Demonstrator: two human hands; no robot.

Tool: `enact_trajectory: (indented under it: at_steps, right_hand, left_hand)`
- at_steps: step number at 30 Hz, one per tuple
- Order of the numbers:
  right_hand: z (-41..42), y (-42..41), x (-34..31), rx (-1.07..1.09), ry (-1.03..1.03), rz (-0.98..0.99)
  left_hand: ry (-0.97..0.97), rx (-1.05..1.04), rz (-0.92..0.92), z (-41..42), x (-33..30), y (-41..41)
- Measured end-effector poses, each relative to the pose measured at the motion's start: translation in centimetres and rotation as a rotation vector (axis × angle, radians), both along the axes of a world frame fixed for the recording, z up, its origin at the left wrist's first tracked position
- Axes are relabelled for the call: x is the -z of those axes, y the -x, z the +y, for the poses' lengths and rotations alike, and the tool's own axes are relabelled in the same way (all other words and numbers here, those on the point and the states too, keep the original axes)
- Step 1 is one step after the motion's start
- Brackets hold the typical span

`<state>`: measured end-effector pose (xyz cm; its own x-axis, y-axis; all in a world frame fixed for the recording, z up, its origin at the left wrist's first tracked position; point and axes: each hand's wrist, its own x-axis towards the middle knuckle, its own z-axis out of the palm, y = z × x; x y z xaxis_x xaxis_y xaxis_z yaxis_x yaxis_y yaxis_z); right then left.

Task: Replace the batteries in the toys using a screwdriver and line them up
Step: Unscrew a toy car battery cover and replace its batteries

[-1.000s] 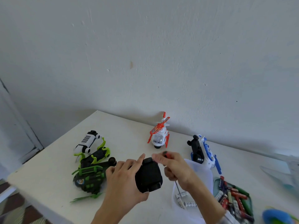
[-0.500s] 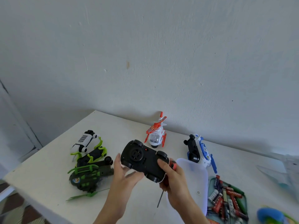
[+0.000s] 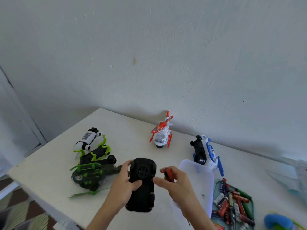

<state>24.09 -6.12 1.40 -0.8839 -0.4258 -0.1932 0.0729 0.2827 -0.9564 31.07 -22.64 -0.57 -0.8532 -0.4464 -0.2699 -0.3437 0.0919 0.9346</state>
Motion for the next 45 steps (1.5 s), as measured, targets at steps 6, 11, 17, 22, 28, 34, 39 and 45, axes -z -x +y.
enact_trajectory:
  at_steps: [6,11,17,22,28,34,39,45]
  right_hand:
    - [-0.8,0.2,0.7,0.045,0.017,0.036]
    - [-1.5,0.5,1.7,-0.071,-0.311,0.198]
    - [-2.0,0.7,2.9,-0.028,-0.370,0.194]
    - [-1.5,1.2,2.4,0.006,-0.469,0.362]
    - [-0.8,0.6,-2.9,0.149,-0.167,0.631]
    - [-1.8,-1.1,-3.3,0.183,0.103,0.552]
    - [-2.6,-2.0,-0.8,0.080,0.032,0.748]
    - [-3.4,-2.5,-0.3,-0.110,-0.038,0.892]
  left_hand:
    - [0.211,0.333,-0.200,-0.9,0.7,0.5]
    - [0.291,0.421,-0.146,-1.3,1.7,0.8]
    - [0.775,0.238,-0.016,0.5,3.7,0.0]
    - [0.943,0.332,-0.005,1.3,4.6,-0.9]
    - [0.791,0.261,0.086,1.1,4.6,-0.9]
    - [0.750,0.202,0.123,1.3,4.6,-1.3]
    - [0.740,0.201,0.125,1.3,4.5,-1.5]
    - [0.739,0.193,0.136,1.2,4.3,-1.5]
